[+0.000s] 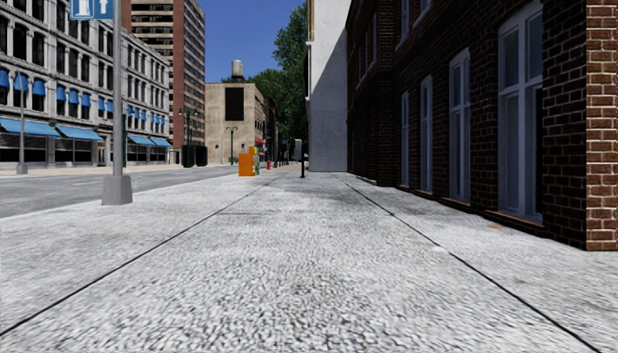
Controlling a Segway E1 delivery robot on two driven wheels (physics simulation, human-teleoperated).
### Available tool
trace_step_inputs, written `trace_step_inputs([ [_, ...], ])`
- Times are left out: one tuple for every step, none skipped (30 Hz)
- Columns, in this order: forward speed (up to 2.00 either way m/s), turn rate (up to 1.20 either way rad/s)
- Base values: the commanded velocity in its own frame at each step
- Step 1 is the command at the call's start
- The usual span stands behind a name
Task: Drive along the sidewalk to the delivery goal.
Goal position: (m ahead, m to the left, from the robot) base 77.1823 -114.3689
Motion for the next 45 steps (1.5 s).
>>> trace_step_inputs([
  [2.0,0.0],
  [2.0,0.0],
  [2.0,0.0],
  [2.0,0.0],
  [2.0,0.0],
  [2.0,0.0],
  [2.0,0.0],
  [2.0,0.0],
  [2.0,0.0],
  [2.0,0.0],
  [2.0,0.0],
  [2.0,0.0],
  [2.0,0.0],
  [2.0,0.0],
  [2.0,0.0],
  [2.0,0.0],
  [2.0,0.0],
  [2.0,0.04],
  [2.0,0.05],
  [2.0,0.06],
  [2.0,0.06],
  [2.0,0.1],
  [2.0,0.16],
  [2.0,0.19],
  [2.0,0.2],
  [2.0,0.2],
  [2.0,0.2],
  [2.0,0.21],
  [2.0,0.21],
  [2.0,0.21],
  [2.0,0.21],
  [2.0,0.22],
  [2.0,0.24],
  [2.0,0.26],
  [2.0,0.26],
  [2.0,0.26],
  [2.0,0.26],
  [2.0,0.26],
  [2.0,0.26],
  [2.0,0.26],
  [2.0,0.26],
  [2.0,0.26],
  [2.0,0.26],
  [2.0,0.26],
  [2.0,0.26],
])
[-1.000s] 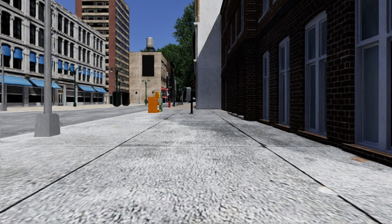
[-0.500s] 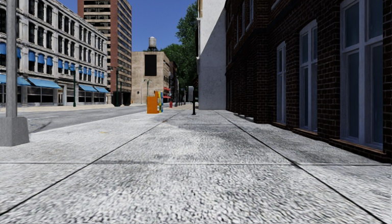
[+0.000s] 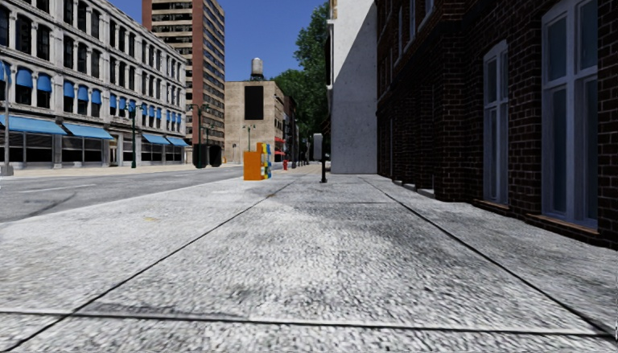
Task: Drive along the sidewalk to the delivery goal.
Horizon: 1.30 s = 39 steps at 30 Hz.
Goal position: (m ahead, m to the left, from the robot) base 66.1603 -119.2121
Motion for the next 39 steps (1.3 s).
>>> trace_step_inputs([
  [2.0,0.26],
  [2.0,0.26],
  [2.0,0.26],
  [2.0,0.26],
  [2.0,0.26],
  [2.0,0.26],
  [2.0,0.26],
  [2.0,0.26],
  [2.0,0.26],
  [2.0,0.26],
  [2.0,0.26],
  [2.0,0.26],
  [2.0,0.26],
  [2.0,0.26],
  [2.0,0.26],
  [2.0,0.26],
  [2.0,0.26],
  [2.0,0.26],
  [2.0,0.26],
  [2.0,0.26],
  [2.0,0.17],
  [2.0,0.06],
  [2.0,0.0],
  [2.0,0.0],
  [2.0,0.0],
  [2.0,0.0],
  [2.0,0.0],
  [2.0,0.0],
  [2.0,0.0],
  [2.0,0.0],
  [2.0,0.0],
  [2.0,0.0],
  [2.0,0.0],
  [2.0,0.0],
  [2.0,0.0],
  [2.0,0.0],
  [2.0,0.0],
  [2.0,0.0],
  [2.0,0.0],
])
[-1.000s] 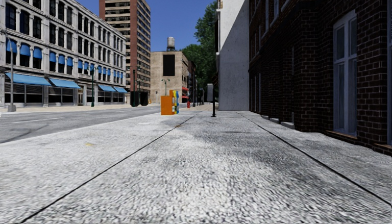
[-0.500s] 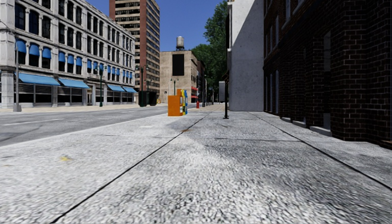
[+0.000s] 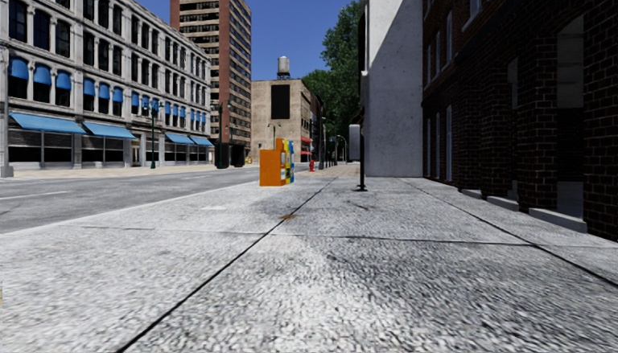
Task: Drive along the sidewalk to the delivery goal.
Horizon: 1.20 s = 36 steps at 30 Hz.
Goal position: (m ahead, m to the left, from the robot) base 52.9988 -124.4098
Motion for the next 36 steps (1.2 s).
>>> trace_step_inputs([
  [2.0,0.0],
  [2.0,0.0],
  [2.0,0.0],
  [2.0,0.0],
  [2.0,0.0],
  [2.0,0.0],
  [2.0,0.0],
  [2.0,0.0],
  [2.0,0.0],
  [2.0,0.0],
  [2.0,0.0],
  [2.0,0.0],
  [2.0,0.0],
  [2.0,0.0],
  [2.0,0.0],
  [2.0,0.0],
  [2.0,0.0],
  [2.0,0.0],
  [2.0,0.0],
  [2.0,0.0],
  [2.0,0.0],
  [2.0,0.0],
  [2.0,0.0],
  [2.0,0.0],
  [2.0,0.0],
  [2.0,0.0],
  [2.0,0.0],
  [2.0,0.0],
  [2.0,0.0],
  [2.0,0.0],
  [2.0,0.0],
  [2.0,0.0],
  [2.0,0.0],
  [2.0,0.0],
  [2.0,0.0],
  [2.0,0.0],
])
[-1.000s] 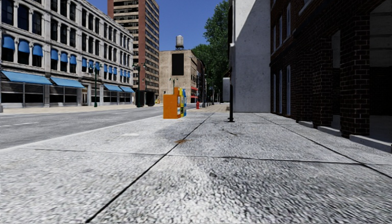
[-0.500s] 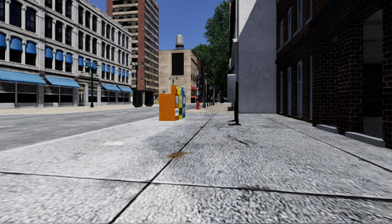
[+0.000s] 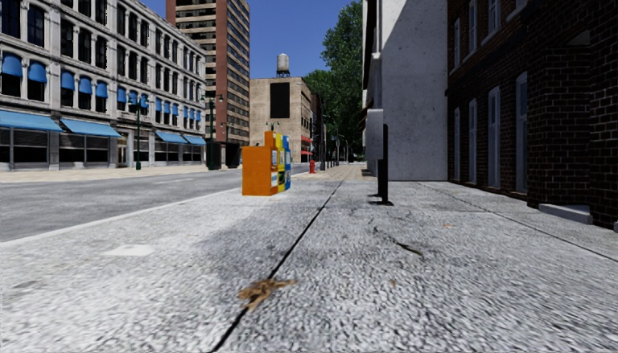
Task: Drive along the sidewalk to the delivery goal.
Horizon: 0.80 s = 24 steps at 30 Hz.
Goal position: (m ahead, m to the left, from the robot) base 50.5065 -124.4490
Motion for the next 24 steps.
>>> trace_step_inputs([
  [2.0,0.0],
  [2.0,0.0],
  [2.0,0.0],
  [2.0,0.0],
  [2.0,0.0],
  [2.0,0.0],
  [2.0,0.0],
  [2.0,0.0],
  [2.0,0.0],
  [2.0,0.0],
  [2.0,0.0],
  [2.0,0.0],
  [2.0,0.0],
  [2.0,0.0],
  [2.0,0.0],
  [2.0,0.0],
  [2.0,0.0],
  [2.0,0.0],
  [2.0,0.0],
  [2.0,0.0],
  [2.0,0.0],
  [2.0,0.0],
  [2.0,0.0],
  [2.0,0.0],
])
